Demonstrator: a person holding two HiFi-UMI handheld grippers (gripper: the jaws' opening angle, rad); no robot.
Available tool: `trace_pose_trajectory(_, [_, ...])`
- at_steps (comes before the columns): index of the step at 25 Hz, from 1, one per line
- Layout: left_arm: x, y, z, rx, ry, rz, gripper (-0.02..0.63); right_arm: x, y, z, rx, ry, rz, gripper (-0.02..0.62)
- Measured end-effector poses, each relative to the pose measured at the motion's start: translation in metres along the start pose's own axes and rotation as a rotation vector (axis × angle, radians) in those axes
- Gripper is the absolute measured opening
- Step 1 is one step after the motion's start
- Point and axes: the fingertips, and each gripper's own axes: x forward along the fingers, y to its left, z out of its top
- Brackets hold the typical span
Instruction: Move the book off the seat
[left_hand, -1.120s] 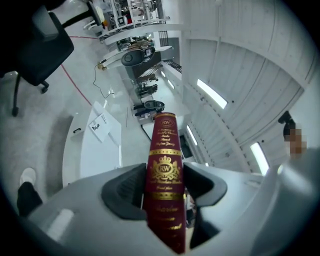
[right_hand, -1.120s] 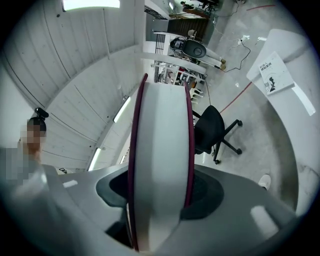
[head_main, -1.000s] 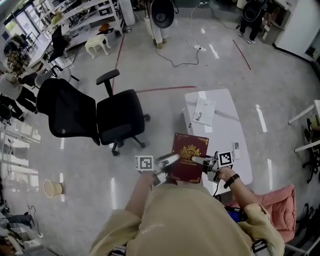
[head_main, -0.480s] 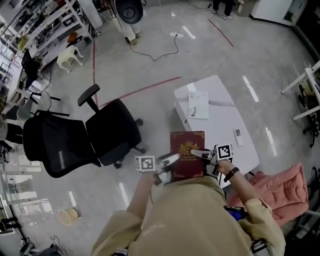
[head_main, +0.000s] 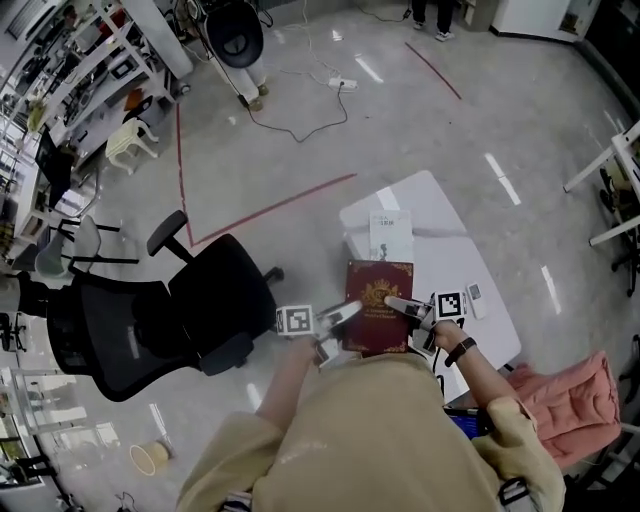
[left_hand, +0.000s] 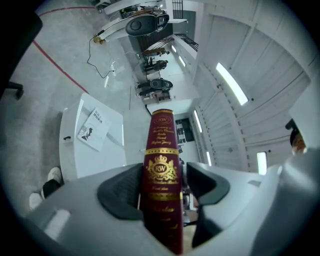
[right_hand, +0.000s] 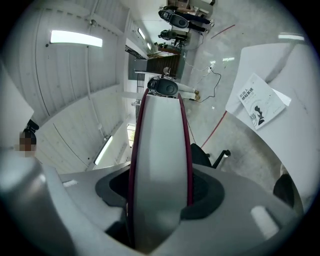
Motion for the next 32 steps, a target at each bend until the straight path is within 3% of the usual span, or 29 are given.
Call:
trace_pose_trajectory(4, [0.038, 0.012, 0.043, 0.105, 0.056, 0.122, 0.261, -0.005, -0.013, 0.058, -0.018, -0.014, -0.055, 0.239])
trace_pose_trajectory(7, [0.065, 0.017, 0.060, 0.152, 0.101, 0.158, 0.262, -0.012, -0.017, 0.083, 0.001, -0.026, -0.087, 0.239])
trace_pose_trajectory(15, [0.157, 0.075, 0.105, 0.138, 0.164, 0.196, 0.273, -0.046, -0.090, 0.163, 0.040, -0.003, -0.160, 0.241])
trace_pose_trajectory(32, [0.170, 0.226, 0.149, 0.064, 0.186, 0.346, 0.284, -0.005, -0.247, 0.187, 0.198, 0.018, -0.266, 0.265])
